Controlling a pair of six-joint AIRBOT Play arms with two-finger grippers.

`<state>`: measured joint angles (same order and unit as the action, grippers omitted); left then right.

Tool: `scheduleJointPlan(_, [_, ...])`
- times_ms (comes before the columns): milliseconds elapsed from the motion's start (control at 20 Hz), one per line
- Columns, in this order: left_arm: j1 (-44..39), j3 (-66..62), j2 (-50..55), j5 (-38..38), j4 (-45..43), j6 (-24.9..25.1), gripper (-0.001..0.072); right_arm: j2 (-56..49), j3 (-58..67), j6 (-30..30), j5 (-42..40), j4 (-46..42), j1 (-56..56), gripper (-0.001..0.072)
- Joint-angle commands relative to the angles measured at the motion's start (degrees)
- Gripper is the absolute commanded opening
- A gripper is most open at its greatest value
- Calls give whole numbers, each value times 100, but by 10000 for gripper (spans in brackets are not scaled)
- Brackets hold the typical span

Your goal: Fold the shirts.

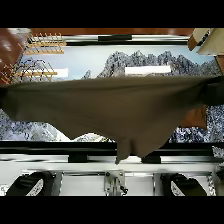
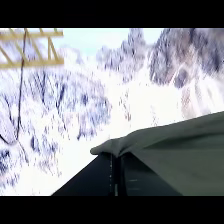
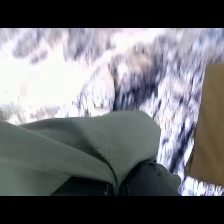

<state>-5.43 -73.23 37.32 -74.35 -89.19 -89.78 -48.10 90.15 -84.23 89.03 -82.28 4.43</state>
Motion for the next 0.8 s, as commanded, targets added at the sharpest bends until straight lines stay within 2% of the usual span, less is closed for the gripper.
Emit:
scheduleJointPlan(0, [13,1928,-214,741,48,-468,30,-662,-1209,42,-575,-92,-2,78])
scheduleJointPlan(150, [13,2924,2,1799,848,-466,31,-1698,-1766,22,-2269,577,-2,77])
scheduleJointPlan(350, [11,3189,514,2774,1377,-463,32,-3158,-1766,-337,-4454,2131,-2,78])
scheduleJointPlan(400, [13,3189,614,2927,1427,-466,32,-3412,-1766,-492,-4708,2535,-2,104])
scheduleJointPlan(450, [11,3189,686,3042,1447,-466,32,-3617,-1766,-509,-4800,2979,-2,266])
scheduleJointPlan(500, [13,3189,721,3088,1447,-466,32,-3707,-1764,-378,-4732,3235,-37,533])
scheduleJointPlan(550, [13,3189,741,3084,1445,-463,32,-3685,-1746,-15,-4444,3270,-120,590])
scheduleJointPlan(600, [13,3189,741,3080,1445,-461,32,-3622,-1679,310,-3932,3069,-264,590])
scheduleJointPlan(650, [13,3189,741,3080,1445,-459,32,-3528,-1622,396,-3239,2568,-476,590])
scheduleJointPlan(750, [13,3189,741,3082,1445,-439,32,-3458,-1668,98,-1585,1102,-1064,589])
